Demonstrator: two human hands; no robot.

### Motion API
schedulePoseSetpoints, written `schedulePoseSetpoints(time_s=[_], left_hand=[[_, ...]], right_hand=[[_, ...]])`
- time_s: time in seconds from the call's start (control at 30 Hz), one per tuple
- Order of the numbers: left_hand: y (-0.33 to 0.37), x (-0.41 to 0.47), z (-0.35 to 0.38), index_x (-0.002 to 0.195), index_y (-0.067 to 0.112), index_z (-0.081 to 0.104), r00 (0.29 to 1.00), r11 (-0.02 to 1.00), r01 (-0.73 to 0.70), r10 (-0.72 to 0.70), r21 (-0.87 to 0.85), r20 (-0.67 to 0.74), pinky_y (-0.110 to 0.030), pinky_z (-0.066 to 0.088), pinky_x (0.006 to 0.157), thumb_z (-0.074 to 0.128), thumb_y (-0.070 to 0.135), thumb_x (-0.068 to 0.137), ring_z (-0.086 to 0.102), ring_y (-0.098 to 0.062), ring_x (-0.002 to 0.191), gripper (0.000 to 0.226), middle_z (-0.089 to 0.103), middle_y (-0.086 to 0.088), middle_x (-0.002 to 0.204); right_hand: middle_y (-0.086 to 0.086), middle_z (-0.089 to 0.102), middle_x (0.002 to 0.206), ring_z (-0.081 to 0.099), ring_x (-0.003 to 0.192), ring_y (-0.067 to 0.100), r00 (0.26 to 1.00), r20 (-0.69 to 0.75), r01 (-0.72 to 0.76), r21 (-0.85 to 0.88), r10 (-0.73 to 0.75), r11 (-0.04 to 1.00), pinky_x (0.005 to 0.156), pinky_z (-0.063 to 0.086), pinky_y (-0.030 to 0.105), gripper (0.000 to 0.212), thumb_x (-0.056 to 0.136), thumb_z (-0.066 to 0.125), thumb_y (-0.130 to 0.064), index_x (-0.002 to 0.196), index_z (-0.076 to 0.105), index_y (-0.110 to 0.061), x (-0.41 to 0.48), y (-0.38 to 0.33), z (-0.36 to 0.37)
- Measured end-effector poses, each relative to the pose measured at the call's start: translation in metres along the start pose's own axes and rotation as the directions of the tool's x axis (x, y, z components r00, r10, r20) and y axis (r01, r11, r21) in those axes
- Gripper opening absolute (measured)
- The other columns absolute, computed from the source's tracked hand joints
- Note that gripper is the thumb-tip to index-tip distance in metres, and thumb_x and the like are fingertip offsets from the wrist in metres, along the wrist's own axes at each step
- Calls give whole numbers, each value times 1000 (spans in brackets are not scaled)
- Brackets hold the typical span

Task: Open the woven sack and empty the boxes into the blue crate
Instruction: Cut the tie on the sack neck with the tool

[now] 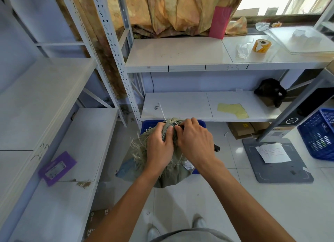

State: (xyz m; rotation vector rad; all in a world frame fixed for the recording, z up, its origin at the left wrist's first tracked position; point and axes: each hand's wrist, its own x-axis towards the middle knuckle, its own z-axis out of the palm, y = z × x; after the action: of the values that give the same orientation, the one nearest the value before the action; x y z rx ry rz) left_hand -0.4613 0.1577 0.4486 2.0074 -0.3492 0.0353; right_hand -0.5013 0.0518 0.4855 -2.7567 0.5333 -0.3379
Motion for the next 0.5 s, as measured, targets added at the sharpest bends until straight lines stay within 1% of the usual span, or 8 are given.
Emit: schedulePoseSetpoints(time_s=[0.07, 0.1, 0.2, 0.3, 0.4, 0.5], left_hand=[[-2, 3, -3, 101, 25, 60, 1000, 1000, 24, -24, 3, -2, -28, 50, 74, 46, 38, 106, 63, -7, 88, 20, 68, 9, 93], [-4, 5, -4, 104, 25, 60, 999, 999, 39, -39, 13, -3, -30, 50, 76, 46, 39, 105, 64, -8, 90, 21, 68, 8, 96], [-6, 10, -7, 119, 21, 61, 997, 995, 75, -76, 63, 2, -38, 51, 87, 44, 44, 104, 63, -17, 104, 32, 68, 2, 111], [-6, 12, -8, 121, 19, 60, 997, 994, 73, -74, 86, 6, -40, 50, 90, 44, 44, 104, 61, -19, 107, 34, 68, 0, 113], [-3, 11, -7, 111, 22, 60, 998, 995, 59, -59, 78, -1, -35, 47, 81, 44, 43, 104, 62, -17, 98, 27, 68, 3, 103], [2, 11, -6, 99, 21, 59, 998, 997, 53, -52, 61, -24, -30, 42, 69, 46, 39, 104, 61, -13, 83, 23, 65, 5, 87]], right_hand=[[5, 62, 100, 64, 84, 25, 999, 13, 47, -32, -47, 998, 65, 43, 34, 38, 106, 36, -44, 104, 57, -12, 5, 0, -1], [5, 64, 99, 65, 85, 26, 997, 22, 71, -56, -70, 996, 64, 41, 35, 38, 106, 35, -45, 101, 56, -13, 7, 0, -1], [6, 66, 95, 67, 81, 32, 989, 45, 147, -122, -142, 982, 60, 35, 35, 35, 106, 31, -46, 97, 48, -17, 14, 2, -5], [5, 67, 92, 68, 78, 32, 976, 35, 216, -183, -213, 959, 56, 34, 35, 36, 107, 30, -45, 100, 50, -15, 16, 2, -8], [2, 66, 88, 67, 72, 29, 973, 1, 224, -234, -230, 946, 51, 27, 34, 35, 107, 32, -44, 98, 51, -16, 15, 1, -9], [3, 65, 82, 66, 65, 26, 979, -48, 181, -225, -196, 957, 49, 29, 32, 31, 106, 39, -40, 95, 53, -14, 9, -2, -7]])
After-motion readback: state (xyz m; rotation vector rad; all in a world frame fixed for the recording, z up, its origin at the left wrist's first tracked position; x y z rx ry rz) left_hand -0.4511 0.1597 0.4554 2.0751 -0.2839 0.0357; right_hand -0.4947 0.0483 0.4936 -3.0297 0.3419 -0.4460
